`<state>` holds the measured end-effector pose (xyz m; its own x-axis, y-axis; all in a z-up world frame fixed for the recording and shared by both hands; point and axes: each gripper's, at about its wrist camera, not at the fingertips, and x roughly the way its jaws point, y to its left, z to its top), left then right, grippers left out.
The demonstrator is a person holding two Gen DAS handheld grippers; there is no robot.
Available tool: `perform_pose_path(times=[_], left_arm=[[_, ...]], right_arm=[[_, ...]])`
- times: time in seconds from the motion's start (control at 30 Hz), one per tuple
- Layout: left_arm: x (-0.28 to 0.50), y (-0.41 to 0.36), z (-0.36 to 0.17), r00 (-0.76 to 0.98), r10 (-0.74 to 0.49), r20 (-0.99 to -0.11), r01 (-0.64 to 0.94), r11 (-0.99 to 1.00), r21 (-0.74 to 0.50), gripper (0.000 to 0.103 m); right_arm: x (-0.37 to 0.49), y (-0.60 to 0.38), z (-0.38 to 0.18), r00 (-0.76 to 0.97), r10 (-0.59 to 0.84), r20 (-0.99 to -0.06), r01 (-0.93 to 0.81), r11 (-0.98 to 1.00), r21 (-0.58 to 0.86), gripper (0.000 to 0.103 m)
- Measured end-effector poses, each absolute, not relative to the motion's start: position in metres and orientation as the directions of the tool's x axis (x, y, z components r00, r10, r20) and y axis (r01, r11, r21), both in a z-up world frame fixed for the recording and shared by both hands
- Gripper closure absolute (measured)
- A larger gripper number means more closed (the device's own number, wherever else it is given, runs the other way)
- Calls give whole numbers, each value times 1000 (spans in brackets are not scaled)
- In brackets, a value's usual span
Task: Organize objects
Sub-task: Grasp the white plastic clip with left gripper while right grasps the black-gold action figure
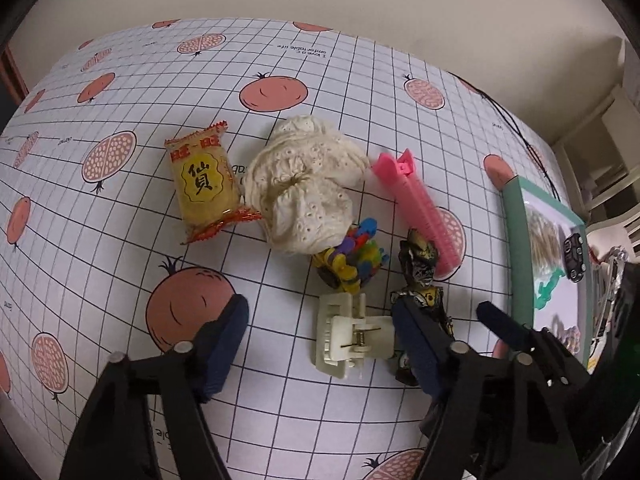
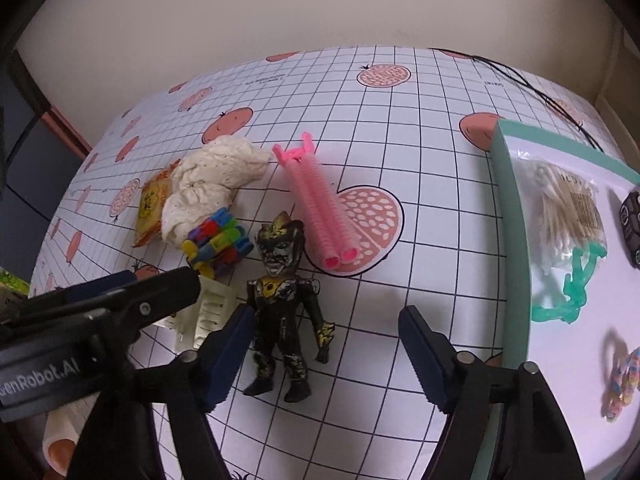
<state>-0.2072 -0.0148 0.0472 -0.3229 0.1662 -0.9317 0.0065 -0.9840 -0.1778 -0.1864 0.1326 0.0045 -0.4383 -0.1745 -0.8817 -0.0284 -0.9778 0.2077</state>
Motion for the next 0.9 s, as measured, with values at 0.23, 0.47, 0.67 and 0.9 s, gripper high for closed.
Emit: perform_pose_path(times=[0.23, 0.47, 0.67, 0.9], left_arm=[[-205, -9, 51, -311, 166, -936, -15, -985, -169, 45], [-204, 5, 44, -282, 146, -948, -62, -989, -134, 48], [-206, -1, 40, -272, 143, -951, -43, -990, -137, 68], [-207, -5, 40, -269, 146, -952, -40, -989, -141, 68]], right_arm=[[-187, 124, 2, -422, -180, -889, -2, -980, 199, 40], [-188, 126, -1, -411, -183, -893, -2, -979, 202, 49], [-187, 127, 1, -406, -212, -889, 8, -973, 229, 60], [-187, 131, 0, -396, -233, -888, 8, -968, 250, 60]])
